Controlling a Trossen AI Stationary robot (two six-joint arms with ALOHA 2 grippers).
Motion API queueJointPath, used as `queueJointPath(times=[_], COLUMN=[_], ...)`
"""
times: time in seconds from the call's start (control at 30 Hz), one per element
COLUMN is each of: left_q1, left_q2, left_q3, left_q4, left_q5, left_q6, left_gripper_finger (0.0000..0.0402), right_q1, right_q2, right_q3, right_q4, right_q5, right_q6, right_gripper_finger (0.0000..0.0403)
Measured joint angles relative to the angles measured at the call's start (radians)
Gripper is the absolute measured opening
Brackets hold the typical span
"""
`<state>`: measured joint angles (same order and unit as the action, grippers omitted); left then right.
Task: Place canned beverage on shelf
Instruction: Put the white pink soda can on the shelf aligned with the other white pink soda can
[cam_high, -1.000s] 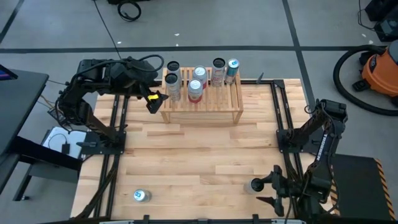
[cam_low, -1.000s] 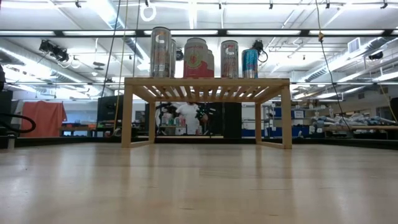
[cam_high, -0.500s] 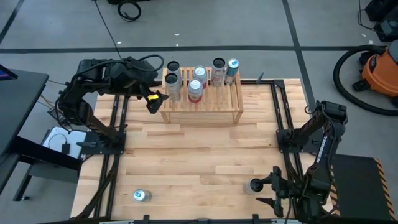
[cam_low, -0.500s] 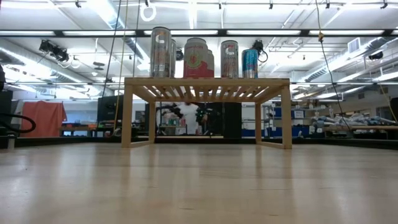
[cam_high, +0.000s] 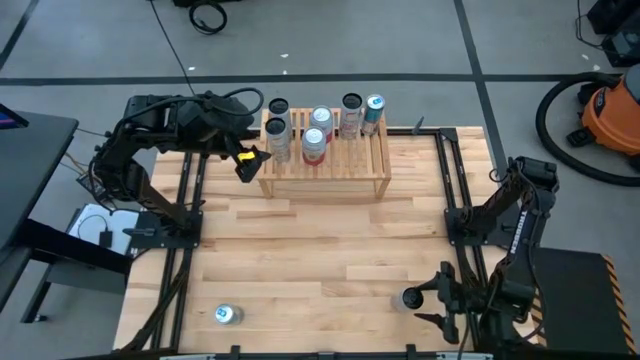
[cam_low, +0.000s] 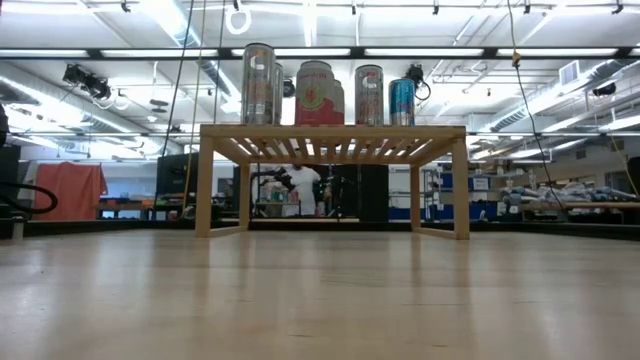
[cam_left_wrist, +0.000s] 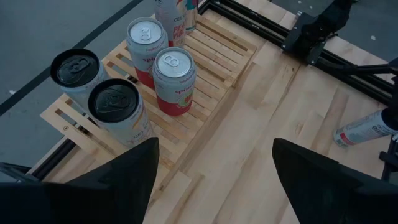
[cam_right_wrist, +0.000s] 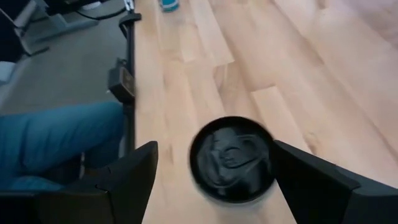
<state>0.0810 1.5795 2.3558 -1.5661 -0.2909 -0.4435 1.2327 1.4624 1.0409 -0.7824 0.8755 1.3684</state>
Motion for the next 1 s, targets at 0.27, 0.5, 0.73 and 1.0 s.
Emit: queueJointPath(times=[0.27,0.5,0.73,1.0], left_q1=[0.000,0.000,0.000,0.000], left_q2=[0.000,0.000,0.001,0.013], left_q3=[0.000,0.000,0.000,0.000], left_q4=[0.000,0.000,0.000,0.006], left_q5=[0.000,0.000,0.000,-0.001], left_q6=[0.000,0.000,0.001,0.009], left_gripper_finger=[0.0315,0.0315,0.0315,0.0315], right_q1=[-0.019,-0.031,-0.032,-0.032], right_q2=[0.000,-0.003,-0.003,-0.002], right_q3=[0.000,0.002,0.002,0.002], right_q4=[-0.089,-0.103,-0.100,-0.037], right_q5=[-0.054,-0.130,-0.136,-0.190], right_q6=[0.047,0.073,0.073,0.053], right_gripper_finger=[0.0318,0.0318,0.0318,0.0318])
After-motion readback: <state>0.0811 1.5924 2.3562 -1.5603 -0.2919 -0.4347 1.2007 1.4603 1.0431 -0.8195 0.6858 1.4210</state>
